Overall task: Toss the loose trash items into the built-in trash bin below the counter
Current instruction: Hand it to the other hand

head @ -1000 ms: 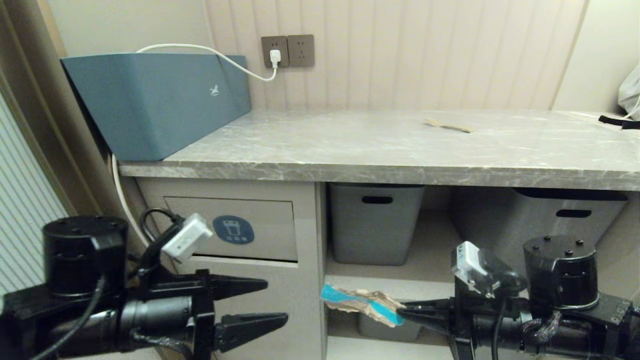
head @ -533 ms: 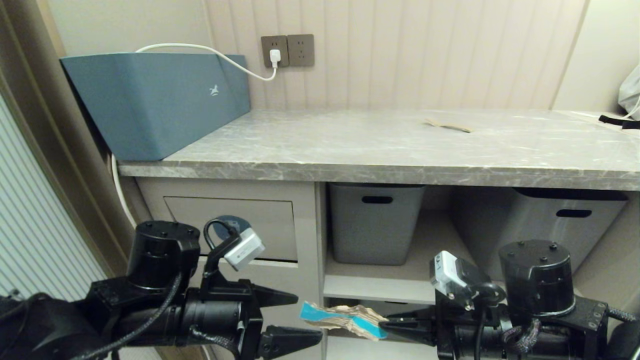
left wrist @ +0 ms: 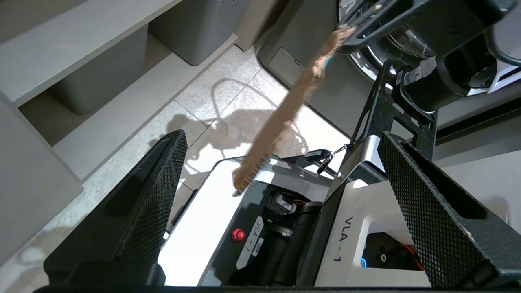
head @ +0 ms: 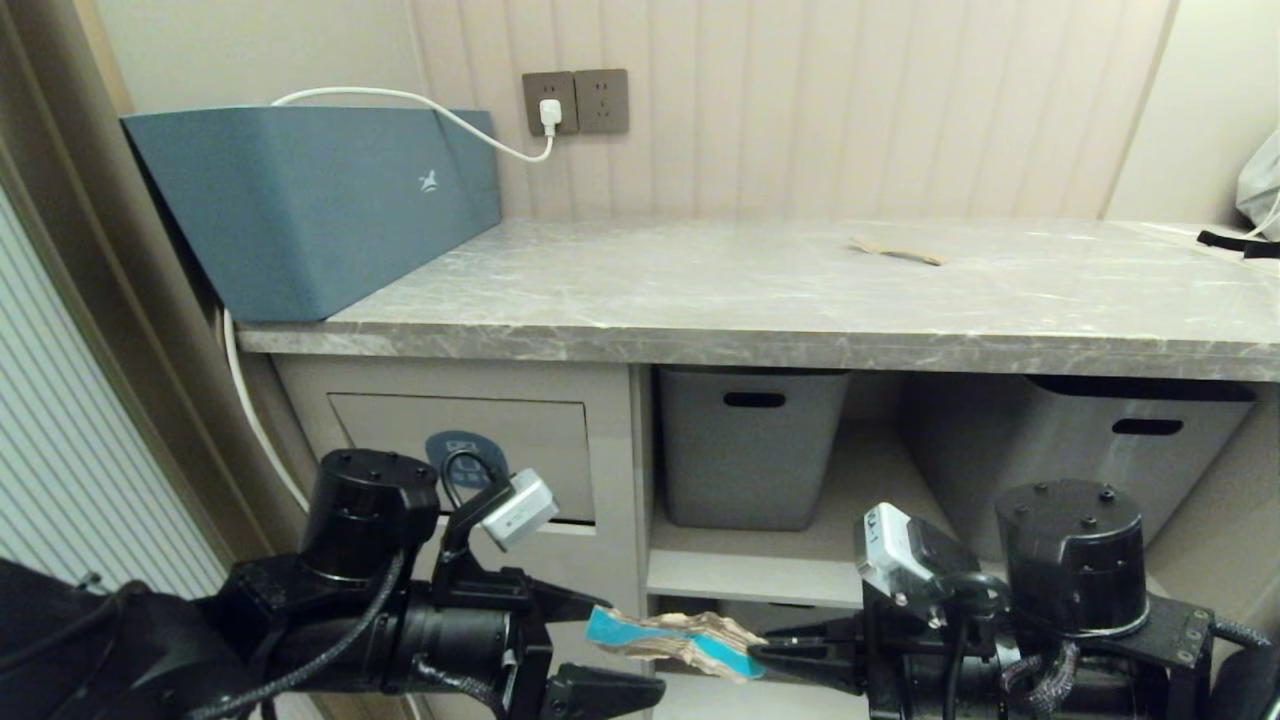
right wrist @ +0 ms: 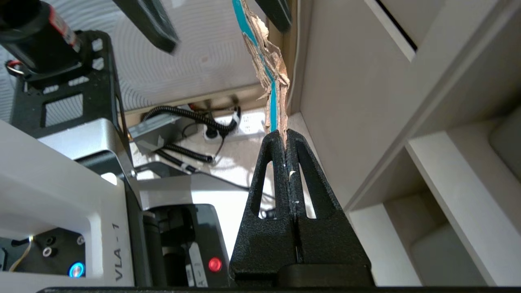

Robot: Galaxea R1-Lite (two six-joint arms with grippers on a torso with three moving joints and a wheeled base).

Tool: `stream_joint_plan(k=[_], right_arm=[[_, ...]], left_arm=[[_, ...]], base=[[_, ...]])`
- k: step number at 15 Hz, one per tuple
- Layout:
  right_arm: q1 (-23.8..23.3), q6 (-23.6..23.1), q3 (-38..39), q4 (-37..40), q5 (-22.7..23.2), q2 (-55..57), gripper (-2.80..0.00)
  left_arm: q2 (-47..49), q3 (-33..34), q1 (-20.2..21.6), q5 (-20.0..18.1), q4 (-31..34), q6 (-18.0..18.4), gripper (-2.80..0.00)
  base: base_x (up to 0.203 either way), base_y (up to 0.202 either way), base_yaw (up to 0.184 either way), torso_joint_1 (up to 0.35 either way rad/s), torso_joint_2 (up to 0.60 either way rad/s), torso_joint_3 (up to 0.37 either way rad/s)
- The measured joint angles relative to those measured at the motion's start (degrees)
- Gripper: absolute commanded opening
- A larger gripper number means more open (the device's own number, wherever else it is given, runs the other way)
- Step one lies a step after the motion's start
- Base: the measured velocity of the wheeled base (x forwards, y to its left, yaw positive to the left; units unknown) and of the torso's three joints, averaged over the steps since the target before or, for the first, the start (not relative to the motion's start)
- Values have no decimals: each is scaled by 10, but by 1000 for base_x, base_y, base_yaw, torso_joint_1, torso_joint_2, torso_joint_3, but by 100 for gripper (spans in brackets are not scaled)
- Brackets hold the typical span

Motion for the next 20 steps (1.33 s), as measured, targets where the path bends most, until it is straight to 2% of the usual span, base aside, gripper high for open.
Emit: stream_joint_plan(k=[1, 2, 12, 13, 17, 19, 20], right_arm=[[3, 0, 1, -5, 0, 0, -280], [5, -1, 2, -6, 0, 0, -280], [19, -2, 22, -8, -4, -16, -280], [19, -1, 26, -8, -5, -17, 0], [19, -1, 51, -7, -12, -26, 0], [18, 1, 63, -6, -27, -34, 0], [16, 6, 67, -7, -42, -39, 0]], left_arm=[[1, 0, 0, 0, 0, 0, -119], [2, 0, -1, 0, -2, 1, -280], [-2, 7, -5, 1, -3, -1, -280], [-3, 10, -6, 1, -3, -1, -280], [-11, 25, -11, 5, -3, -1, -280], [-17, 36, -6, 20, -1, -3, -280], [-23, 44, 4, 39, 0, -12, -280]], base=[[0, 0, 0, 0, 0, 0], [0, 0, 0, 0, 0, 0], [0, 0, 0, 0, 0, 0], [0, 0, 0, 0, 0, 0], [0, 0, 0, 0, 0, 0], [0, 0, 0, 0, 0, 0], [0, 0, 0, 0, 0, 0]])
